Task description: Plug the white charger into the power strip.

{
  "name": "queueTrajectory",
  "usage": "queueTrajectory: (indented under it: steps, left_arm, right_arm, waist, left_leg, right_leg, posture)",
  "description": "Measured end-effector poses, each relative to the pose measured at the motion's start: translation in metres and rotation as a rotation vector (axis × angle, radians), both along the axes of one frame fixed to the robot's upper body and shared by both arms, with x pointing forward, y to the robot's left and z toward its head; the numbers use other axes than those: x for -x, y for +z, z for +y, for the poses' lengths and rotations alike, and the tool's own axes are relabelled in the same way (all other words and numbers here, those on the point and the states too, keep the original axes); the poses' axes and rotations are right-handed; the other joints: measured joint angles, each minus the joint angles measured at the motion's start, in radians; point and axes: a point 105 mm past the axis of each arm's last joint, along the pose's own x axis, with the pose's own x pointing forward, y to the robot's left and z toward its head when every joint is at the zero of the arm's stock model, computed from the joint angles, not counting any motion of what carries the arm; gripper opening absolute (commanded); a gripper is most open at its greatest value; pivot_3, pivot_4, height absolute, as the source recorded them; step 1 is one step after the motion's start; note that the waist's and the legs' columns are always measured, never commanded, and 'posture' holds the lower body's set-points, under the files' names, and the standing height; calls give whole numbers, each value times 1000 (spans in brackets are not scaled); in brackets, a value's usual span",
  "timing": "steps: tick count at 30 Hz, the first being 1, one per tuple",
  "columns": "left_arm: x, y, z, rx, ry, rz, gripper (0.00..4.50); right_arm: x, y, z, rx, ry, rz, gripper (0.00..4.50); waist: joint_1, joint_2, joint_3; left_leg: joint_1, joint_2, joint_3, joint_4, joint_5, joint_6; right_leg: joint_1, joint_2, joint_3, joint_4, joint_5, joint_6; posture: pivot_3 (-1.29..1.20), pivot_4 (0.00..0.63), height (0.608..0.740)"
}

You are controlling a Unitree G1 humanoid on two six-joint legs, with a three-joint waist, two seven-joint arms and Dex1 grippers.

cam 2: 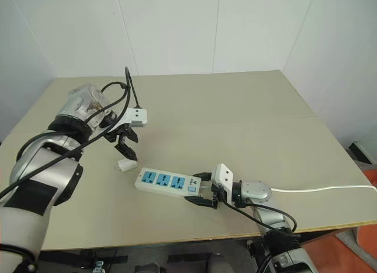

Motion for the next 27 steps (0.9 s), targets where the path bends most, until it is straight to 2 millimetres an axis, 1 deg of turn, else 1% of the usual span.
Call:
queueTrajectory:
  steps: [6, 11, 16, 27]
  left_arm:
    - [-1, -13, 2, -60, -4, -3, 4500]
    - [-1, -16, -6, -61, -11, 3, 4500]
    - [2, -29, -5, -65, 5, 33, 4500]
    - [5, -38, -9, -84, 30, 28, 4500]
  right_arm:
    - [-1, 0, 0, -3, -15, -3, 3421]
    - [-1, 0, 0, -4, -18, -5, 3421]
    - [-2, 0, 0, -5, -23, -8, 3421]
    - [-3, 0, 1, -10, -26, -19, 3421]
  waist:
    - [2, 0, 0]
    - [1, 0, 0]
    - [1, 0, 0]
    - [1, 0, 0]
  left_leg:
    - [0, 0, 0, 0, 0, 0]
    - [0, 0, 0, 0, 0, 0]
    - [0, 0, 0, 0, 0, 0]
    - [1, 0, 0, 0, 0, 0]
  right_leg:
    - [0, 0, 0, 0, 0, 0]
    - [0, 0, 0, 0, 0, 0]
    - [0, 0, 0, 0, 0, 0]
    - [1, 0, 0, 1, 0, 0]
  posture:
    - [0, 150, 740]
    - [0, 150, 740]
    - [0, 150, 740]
    - [0, 150, 740]
